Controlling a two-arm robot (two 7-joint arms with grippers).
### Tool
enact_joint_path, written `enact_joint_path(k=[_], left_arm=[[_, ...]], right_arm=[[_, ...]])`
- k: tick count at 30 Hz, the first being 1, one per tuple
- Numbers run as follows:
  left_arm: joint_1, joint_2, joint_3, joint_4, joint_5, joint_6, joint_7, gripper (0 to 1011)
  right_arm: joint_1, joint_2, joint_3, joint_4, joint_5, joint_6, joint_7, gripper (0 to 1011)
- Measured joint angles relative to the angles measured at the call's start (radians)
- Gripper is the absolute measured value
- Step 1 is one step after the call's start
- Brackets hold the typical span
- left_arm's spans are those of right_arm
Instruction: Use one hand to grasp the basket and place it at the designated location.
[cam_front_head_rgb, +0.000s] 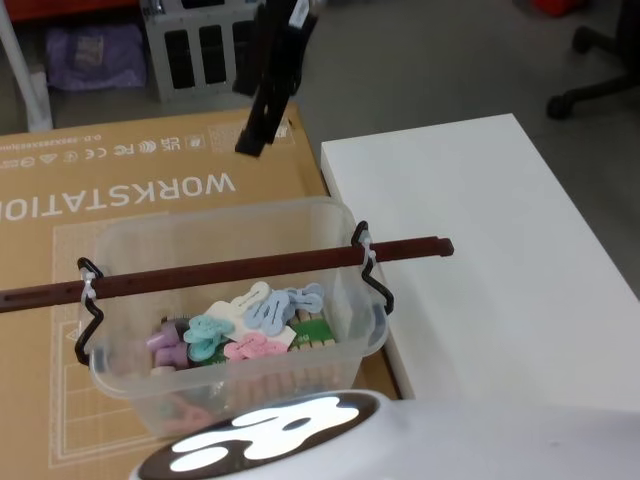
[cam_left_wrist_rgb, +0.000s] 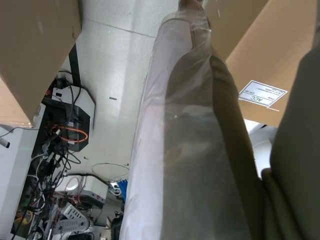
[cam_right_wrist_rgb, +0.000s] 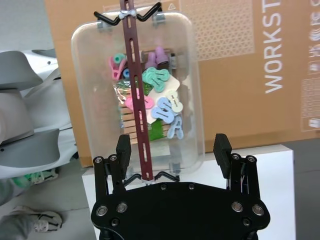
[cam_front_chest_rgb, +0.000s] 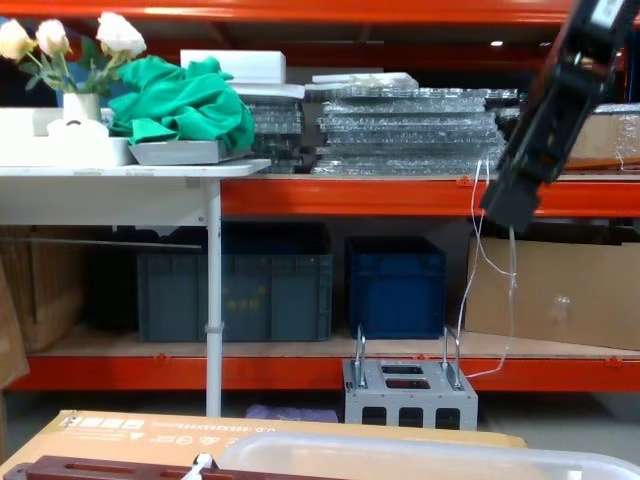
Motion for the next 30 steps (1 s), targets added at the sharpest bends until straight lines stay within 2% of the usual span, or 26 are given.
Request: enact_joint_path(k=[8,30], left_arm=[[0.000,0.000,0.000,0.000,0.000,0.000,0.000,0],[0.000,0.000,0.000,0.000,0.000,0.000,0.000,0]], right_arm=[[0.019,0.009,0.012,-0.021,-0.011,0.010,0.004,1000],[0.008,0.008,0.009,-0.020,-0.015,0.008,-0.006,1000]])
